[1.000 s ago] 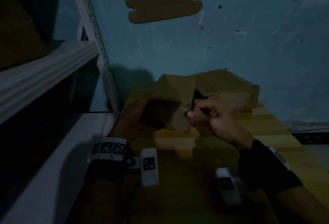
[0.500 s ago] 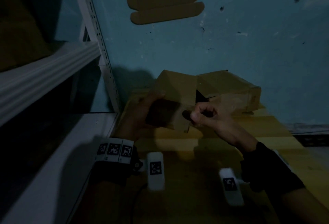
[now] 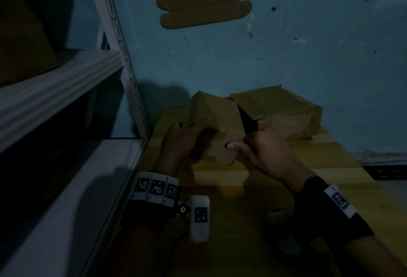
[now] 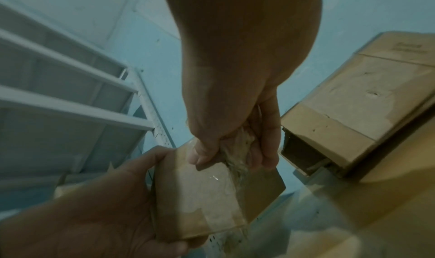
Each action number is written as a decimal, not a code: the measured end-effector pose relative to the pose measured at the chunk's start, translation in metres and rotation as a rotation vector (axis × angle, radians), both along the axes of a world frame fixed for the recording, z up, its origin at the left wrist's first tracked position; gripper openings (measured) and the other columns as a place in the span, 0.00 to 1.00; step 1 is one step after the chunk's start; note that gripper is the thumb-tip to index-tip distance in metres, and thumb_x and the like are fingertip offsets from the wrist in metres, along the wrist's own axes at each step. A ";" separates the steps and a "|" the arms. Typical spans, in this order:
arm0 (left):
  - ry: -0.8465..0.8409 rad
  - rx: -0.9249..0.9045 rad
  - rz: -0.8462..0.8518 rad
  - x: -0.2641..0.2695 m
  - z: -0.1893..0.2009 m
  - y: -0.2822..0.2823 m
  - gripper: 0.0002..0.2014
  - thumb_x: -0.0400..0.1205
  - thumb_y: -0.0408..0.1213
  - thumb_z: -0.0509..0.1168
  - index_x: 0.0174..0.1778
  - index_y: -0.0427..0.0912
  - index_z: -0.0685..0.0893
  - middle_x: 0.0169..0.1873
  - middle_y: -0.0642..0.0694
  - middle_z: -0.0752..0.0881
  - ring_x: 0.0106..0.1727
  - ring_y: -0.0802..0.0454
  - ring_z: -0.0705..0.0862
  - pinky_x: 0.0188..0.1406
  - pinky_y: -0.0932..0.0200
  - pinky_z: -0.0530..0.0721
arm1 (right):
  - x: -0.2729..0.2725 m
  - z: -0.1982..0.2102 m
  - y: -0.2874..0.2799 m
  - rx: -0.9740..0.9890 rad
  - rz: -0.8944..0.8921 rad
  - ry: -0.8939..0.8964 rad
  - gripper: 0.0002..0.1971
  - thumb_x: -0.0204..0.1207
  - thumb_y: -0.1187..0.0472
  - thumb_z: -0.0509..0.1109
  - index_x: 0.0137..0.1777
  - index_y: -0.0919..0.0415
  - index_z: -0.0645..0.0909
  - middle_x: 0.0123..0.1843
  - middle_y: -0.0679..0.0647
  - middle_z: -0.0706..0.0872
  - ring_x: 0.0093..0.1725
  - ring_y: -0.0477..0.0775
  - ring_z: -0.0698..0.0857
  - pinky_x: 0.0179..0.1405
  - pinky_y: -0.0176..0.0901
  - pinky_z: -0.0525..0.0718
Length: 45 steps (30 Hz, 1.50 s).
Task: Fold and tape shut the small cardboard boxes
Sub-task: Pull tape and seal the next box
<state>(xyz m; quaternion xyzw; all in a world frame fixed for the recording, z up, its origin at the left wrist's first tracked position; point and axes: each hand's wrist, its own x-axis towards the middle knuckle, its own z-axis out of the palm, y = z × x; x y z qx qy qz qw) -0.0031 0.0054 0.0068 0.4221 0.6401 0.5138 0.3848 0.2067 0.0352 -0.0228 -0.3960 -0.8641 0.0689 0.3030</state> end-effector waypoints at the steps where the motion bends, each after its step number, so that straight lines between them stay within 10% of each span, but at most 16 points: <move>1: -0.002 -0.008 -0.002 0.001 0.000 -0.001 0.56 0.49 0.75 0.75 0.72 0.48 0.80 0.62 0.47 0.86 0.57 0.43 0.86 0.50 0.43 0.90 | 0.000 0.000 0.000 -0.016 0.001 0.008 0.31 0.77 0.30 0.54 0.27 0.53 0.78 0.20 0.45 0.74 0.19 0.44 0.75 0.25 0.31 0.67; 11: -0.111 -0.082 -0.025 0.001 -0.001 0.003 0.45 0.57 0.69 0.77 0.67 0.45 0.83 0.56 0.43 0.88 0.52 0.40 0.88 0.38 0.39 0.92 | -0.002 -0.007 0.002 0.076 0.039 0.092 0.24 0.83 0.44 0.67 0.25 0.42 0.68 0.18 0.40 0.67 0.23 0.41 0.78 0.22 0.31 0.71; 15: -0.109 -0.087 -0.019 -0.001 -0.003 0.006 0.36 0.67 0.64 0.76 0.63 0.40 0.85 0.54 0.39 0.89 0.50 0.39 0.89 0.25 0.55 0.87 | -0.006 -0.010 0.005 0.107 0.049 0.069 0.24 0.87 0.48 0.65 0.27 0.42 0.68 0.20 0.41 0.70 0.22 0.44 0.77 0.23 0.29 0.69; 28: -0.269 -0.103 -0.083 -0.013 -0.003 0.008 0.21 0.70 0.57 0.76 0.49 0.44 0.89 0.46 0.39 0.91 0.47 0.38 0.90 0.42 0.35 0.90 | -0.010 -0.010 -0.002 0.043 0.165 0.270 0.23 0.91 0.60 0.61 0.30 0.51 0.73 0.27 0.40 0.72 0.27 0.41 0.76 0.30 0.25 0.68; 35: -0.331 -0.121 -0.140 -0.017 -0.005 0.007 0.35 0.54 0.63 0.78 0.51 0.43 0.91 0.44 0.40 0.91 0.42 0.40 0.90 0.39 0.45 0.87 | -0.014 -0.007 -0.007 0.062 0.179 0.280 0.21 0.91 0.55 0.59 0.32 0.49 0.74 0.29 0.42 0.76 0.27 0.43 0.77 0.31 0.26 0.70; 45: -0.237 -0.037 -0.041 -0.008 0.005 0.002 0.14 0.76 0.56 0.73 0.48 0.50 0.87 0.48 0.43 0.90 0.50 0.41 0.89 0.47 0.39 0.91 | -0.005 0.004 -0.010 -0.302 0.170 0.424 0.38 0.81 0.33 0.64 0.35 0.74 0.81 0.31 0.71 0.80 0.27 0.67 0.76 0.29 0.41 0.71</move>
